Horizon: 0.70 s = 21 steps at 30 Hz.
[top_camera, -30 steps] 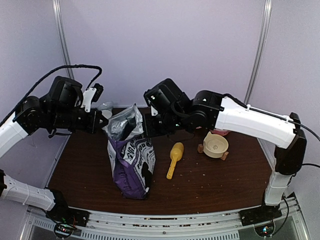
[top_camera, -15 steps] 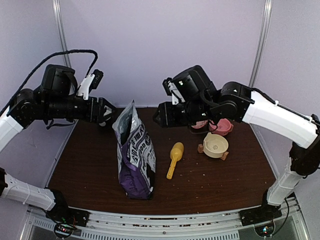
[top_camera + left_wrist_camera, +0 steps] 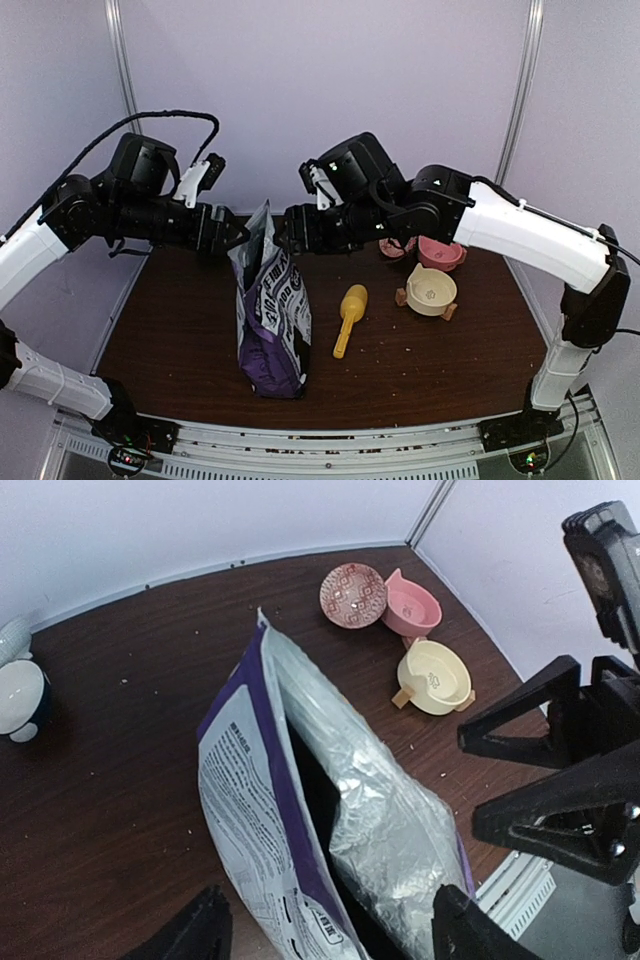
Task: Serve the pet food
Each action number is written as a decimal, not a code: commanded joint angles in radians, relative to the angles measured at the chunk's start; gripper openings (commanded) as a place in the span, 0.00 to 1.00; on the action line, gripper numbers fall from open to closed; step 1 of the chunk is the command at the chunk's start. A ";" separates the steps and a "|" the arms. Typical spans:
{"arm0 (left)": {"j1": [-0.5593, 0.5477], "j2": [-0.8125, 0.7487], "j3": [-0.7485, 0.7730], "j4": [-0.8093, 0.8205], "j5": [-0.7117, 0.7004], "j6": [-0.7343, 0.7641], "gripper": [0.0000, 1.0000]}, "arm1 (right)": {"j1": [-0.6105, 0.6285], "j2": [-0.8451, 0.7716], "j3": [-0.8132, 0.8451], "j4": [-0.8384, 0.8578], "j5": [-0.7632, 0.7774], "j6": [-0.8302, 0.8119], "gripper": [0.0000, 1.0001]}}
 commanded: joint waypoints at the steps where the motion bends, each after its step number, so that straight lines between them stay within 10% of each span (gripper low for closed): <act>1: 0.006 0.007 -0.026 0.037 0.031 -0.016 0.68 | 0.001 0.046 0.045 0.035 -0.063 0.027 0.62; 10: 0.005 0.027 -0.054 0.037 0.050 -0.017 0.43 | 0.003 0.111 0.099 0.034 -0.138 0.032 0.44; 15: 0.005 0.031 -0.066 0.032 0.039 -0.013 0.16 | 0.008 0.124 0.138 0.024 -0.167 0.025 0.00; 21: 0.007 0.009 -0.028 -0.030 -0.106 0.002 0.00 | 0.007 0.067 0.232 -0.074 -0.024 -0.041 0.00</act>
